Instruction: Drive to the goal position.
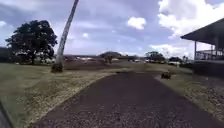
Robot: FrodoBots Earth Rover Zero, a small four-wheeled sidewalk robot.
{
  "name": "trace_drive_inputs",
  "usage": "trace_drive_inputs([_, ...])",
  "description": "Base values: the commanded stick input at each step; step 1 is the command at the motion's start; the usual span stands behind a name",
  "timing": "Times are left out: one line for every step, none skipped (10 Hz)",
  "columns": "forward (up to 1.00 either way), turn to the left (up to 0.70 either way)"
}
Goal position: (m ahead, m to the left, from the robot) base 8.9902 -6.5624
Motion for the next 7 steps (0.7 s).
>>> trace_drive_inputs([0.7,-0.28])
trace_drive_inputs([0.7,-0.35])
trace_drive_inputs([0.7,-0.35])
trace_drive_inputs([0.7,-0.34])
trace_drive_inputs([0.7,-0.27])
trace_drive_inputs([0.7,0.0])
trace_drive_inputs([0.7,0.0])
